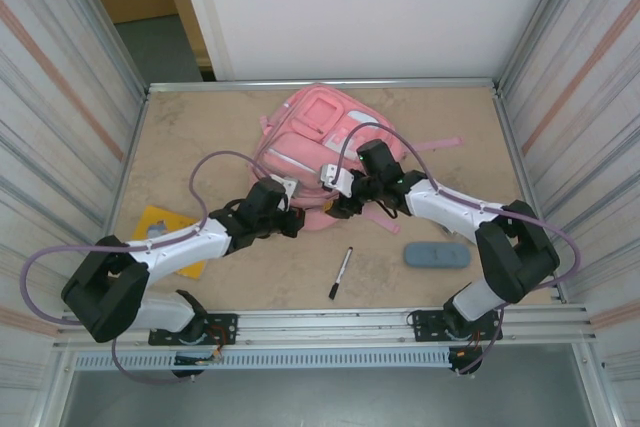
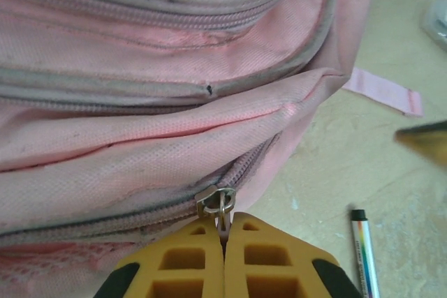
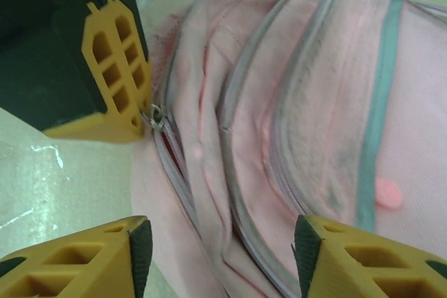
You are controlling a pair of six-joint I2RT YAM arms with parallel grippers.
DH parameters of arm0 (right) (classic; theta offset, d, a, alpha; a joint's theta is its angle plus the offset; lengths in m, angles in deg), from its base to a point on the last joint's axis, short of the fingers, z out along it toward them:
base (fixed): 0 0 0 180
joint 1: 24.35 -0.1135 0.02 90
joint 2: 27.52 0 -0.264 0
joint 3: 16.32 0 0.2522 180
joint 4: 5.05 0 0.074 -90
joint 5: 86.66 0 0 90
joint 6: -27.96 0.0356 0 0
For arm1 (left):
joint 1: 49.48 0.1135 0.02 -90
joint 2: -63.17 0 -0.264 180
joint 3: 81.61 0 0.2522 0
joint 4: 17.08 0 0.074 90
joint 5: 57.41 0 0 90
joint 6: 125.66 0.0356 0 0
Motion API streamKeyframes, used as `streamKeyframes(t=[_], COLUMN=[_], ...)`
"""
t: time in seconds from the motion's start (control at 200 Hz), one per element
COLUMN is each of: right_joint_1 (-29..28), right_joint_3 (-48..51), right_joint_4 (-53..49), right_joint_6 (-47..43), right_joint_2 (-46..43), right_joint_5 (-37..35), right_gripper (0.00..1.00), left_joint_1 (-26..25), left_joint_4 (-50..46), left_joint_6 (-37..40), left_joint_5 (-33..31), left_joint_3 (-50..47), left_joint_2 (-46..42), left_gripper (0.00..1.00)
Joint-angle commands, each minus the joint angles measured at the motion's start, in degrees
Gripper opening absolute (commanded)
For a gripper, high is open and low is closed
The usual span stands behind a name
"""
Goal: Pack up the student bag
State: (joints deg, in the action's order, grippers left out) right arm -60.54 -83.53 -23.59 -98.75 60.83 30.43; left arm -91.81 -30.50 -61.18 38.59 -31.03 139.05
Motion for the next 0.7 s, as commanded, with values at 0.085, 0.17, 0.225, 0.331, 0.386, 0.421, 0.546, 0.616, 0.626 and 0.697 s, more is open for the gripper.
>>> streamKeyframes(t=[0.085,0.17,0.225,0.331,0.386,0.421,0.546,0.616,0.626,0.697], right_joint_1=[-2.68,-2.57,-2.55,-0.35,1.42,1.92,4.15,5.22,5.28,5.35], right_joint_3=[-2.83,-2.93,-2.64,-0.93,-0.54,-0.26,1.66,1.47,1.50,1.87], right_joint_4=[3.14,4.77,5.01,4.15,0.12,-2.85,-6.34,-5.14,-4.78,-1.29], right_joint_6=[-0.77,-1.38,-1.65,-1.89,-4.85,-8.06,-14.16,-13.40,-13.22,-10.25], right_joint_2=[6.28,7.49,6.59,3.18,1.57,0.68,-1.33,-1.43,-1.54,-1.59], right_joint_5=[-1.66,-5.40,-6.50,-4.68,-2.06,-1.62,-4.07,-4.53,-4.42,-2.76], right_gripper=[0.60,0.34,0.05,0.00,0.00,0.00,0.00,0.00,0.00,0.20], left_joint_1=[-0.37,-0.34,-0.38,0.91,2.92,5.16,12.10,10.55,10.06,5.67], left_joint_4=[5.79,6.34,4.26,0.63,-3.24,-6.25,-11.31,-12.07,-12.19,-12.87], left_joint_6=[2.47,1.52,0.72,0.39,-0.14,-0.03,2.29,4.69,5.00,5.82], left_joint_5=[4.36,3.14,0.17,-4.61,-7.42,-8.00,-7.29,-8.20,-8.20,-8.24], left_joint_3=[-0.26,-1.29,-1.24,-1.92,-1.57,-0.96,-0.90,-0.30,-0.20,1.39], left_joint_2=[-1.89,-3.15,-4.23,-6.16,-7.02,-7.31,-8.30,-8.29,-8.25,-7.58], left_gripper=[0.00,0.00,0.00,0.00,0.00,0.00,0.00,0.00,0.00,0.00])
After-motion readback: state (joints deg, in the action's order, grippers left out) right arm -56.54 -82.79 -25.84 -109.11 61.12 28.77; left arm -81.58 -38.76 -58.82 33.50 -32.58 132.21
